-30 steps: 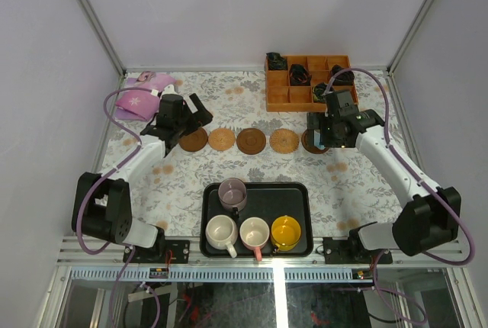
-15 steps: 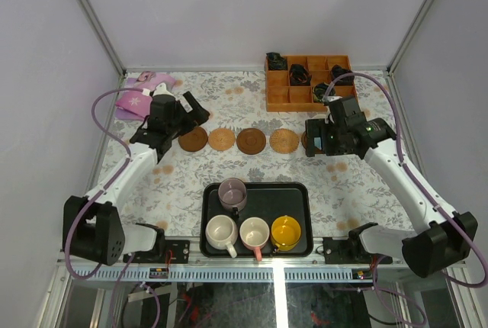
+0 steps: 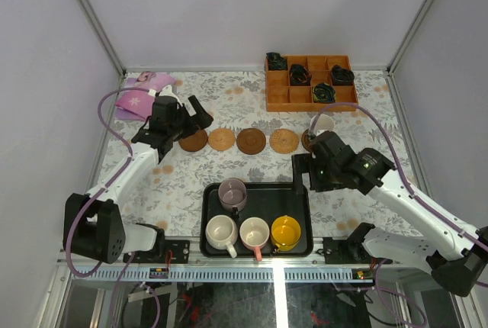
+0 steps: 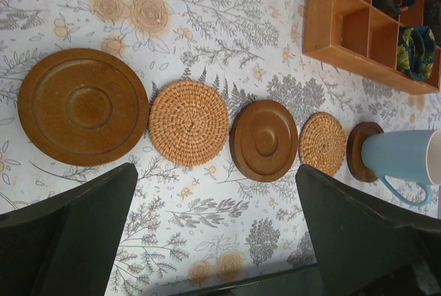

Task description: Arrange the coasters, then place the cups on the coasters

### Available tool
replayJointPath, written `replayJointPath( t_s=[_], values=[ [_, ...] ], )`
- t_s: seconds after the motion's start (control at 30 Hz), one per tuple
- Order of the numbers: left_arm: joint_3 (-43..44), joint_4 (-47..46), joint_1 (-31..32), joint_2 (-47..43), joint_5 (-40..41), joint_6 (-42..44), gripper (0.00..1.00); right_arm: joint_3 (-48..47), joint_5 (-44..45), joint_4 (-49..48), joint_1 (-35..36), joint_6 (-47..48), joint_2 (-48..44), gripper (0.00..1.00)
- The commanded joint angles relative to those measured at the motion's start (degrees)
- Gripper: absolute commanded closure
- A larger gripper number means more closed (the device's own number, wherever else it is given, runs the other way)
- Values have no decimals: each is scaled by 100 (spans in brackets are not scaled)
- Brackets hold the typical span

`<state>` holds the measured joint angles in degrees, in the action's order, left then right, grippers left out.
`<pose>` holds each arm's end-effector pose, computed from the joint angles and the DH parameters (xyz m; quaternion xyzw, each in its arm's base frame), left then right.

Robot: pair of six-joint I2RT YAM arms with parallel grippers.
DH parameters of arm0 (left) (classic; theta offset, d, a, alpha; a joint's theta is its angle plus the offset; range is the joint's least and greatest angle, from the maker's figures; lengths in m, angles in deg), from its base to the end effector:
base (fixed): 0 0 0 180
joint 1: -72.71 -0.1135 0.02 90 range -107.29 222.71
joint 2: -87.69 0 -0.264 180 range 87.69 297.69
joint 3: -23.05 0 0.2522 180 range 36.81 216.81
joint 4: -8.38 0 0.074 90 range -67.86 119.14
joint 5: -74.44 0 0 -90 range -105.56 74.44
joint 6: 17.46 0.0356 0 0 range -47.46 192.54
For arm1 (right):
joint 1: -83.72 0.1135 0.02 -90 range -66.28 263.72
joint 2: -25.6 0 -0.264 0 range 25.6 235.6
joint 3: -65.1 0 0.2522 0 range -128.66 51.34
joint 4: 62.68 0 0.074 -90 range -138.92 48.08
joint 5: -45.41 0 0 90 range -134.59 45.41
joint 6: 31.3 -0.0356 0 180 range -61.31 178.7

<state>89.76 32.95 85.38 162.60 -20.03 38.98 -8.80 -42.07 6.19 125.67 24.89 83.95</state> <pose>0.2852 -0.0670 0.2732 -0.1407 0.8660 -0.2194 0.4267 0.1423 0.1258 0.3180 -0.0605 0.9471 0.1767 0.2611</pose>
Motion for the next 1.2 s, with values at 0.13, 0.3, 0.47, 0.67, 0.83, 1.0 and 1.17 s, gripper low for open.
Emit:
replayJointPath(
  t_s=[0.13, 0.3, 0.47, 0.67, 0.83, 1.0, 1.17],
  values=[
    [-296, -301, 21, -267, -4, 40, 0, 415, 286, 521, 978, -1110, -279, 0],
    [-387, -273, 16, -376, 95, 126, 0, 647, 265, 357, 1494, -1441, -275, 0],
    [-457, -259, 17, -305, 62, 206, 0, 675, 279, 279, 2405, -1677, -30, 1],
    [-618, -368, 12, -369, 49, 123, 0, 919, -215, -73, 2989, -1682, 105, 1],
    [-685, -358, 16, -415, 30, 196, 0, 1145, -279, -382, 3102, -1939, -42, 0],
    [-669, -349, 17, -359, -12, 260, 0, 1364, -279, -744, 3223, -2089, 4, 1],
    [-585, -349, 17, -259, -52, 306, 0, 1535, -311, -828, 3318, -2153, 69, 1]
  ],
)
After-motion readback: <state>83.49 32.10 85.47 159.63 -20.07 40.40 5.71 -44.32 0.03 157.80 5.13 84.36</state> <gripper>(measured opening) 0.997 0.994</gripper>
